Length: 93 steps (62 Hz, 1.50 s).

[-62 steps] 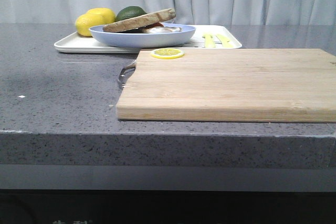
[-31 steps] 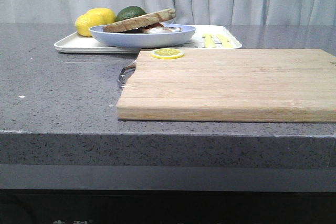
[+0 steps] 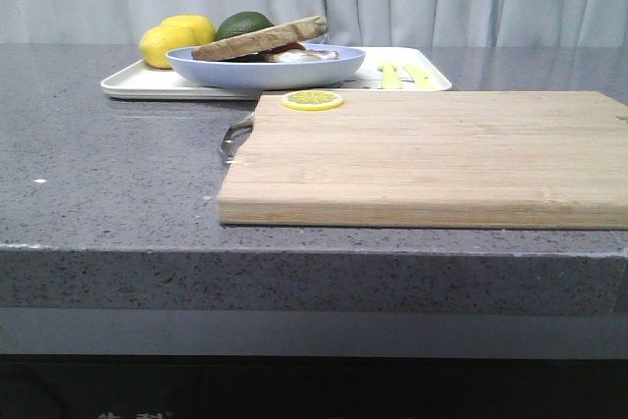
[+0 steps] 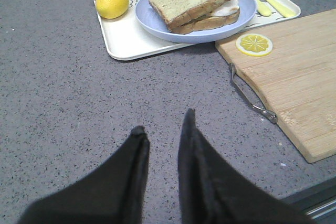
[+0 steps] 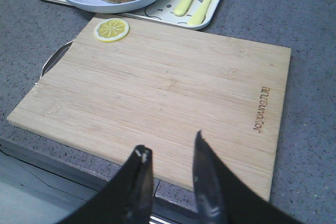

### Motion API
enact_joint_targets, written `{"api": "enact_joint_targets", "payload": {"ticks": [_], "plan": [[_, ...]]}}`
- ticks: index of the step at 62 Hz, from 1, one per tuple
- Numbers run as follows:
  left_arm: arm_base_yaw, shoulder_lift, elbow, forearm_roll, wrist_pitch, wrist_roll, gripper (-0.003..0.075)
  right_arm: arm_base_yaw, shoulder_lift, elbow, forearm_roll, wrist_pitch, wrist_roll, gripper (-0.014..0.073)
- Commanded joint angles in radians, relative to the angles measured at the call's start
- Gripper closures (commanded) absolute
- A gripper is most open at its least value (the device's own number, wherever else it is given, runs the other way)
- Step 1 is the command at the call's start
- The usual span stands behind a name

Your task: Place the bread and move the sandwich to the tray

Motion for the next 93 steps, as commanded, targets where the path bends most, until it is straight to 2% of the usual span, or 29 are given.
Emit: {"api": "enact_joint_targets", "payload": {"ticks": [1, 6, 47, 56, 68, 75, 82, 85, 93], "plan": [[-0.009, -0.001, -0.025, 0.001, -0.081, 0.0, 0.0717, -0.005, -0.002, -0.024, -0.01, -0.058, -0.006, 0.0578], [-0.009, -0.001, -0.025, 0.001, -0.081, 0.0, 0.0741, -0.005, -0.002, -0.024, -0.01, -0.056, -0.006, 0.0669], [0.0, -0.037, 0.007, -0.003, -0.104, 0.0, 0.0741, -0.005, -0.002, -0.024, -0.009, -0.058, -0.006, 0.0663], [0.063, -0.155, 0.15, -0.003, -0.239, 0.0, 0.0741, -0.005, -0.002, -0.024, -0.009, -0.058, -0.006, 0.0663], [0.184, -0.386, 0.451, -0.056, -0.519, 0.0, 0.074, -0.005, -0.002, -0.024, -0.009, -0.058, -0.006, 0.0663], [0.233, -0.523, 0.606, -0.094, -0.629, -0.002, 0.074, -0.005, -0.002, -0.024, -0.009, -0.058, -0.006, 0.0663], [0.26, -0.607, 0.695, -0.132, -0.678, -0.002, 0.074, -0.005, -0.002, -0.024, -0.009, -0.058, -0.006, 0.0663], [0.271, -0.63, 0.693, -0.134, -0.62, -0.002, 0.074, -0.005, -0.002, -0.024, -0.009, -0.058, -0.006, 0.0663], [0.273, -0.626, 0.695, -0.134, -0.604, -0.002, 0.074, -0.005, -0.001, -0.024, -0.009, -0.055, -0.006, 0.0663]]}}
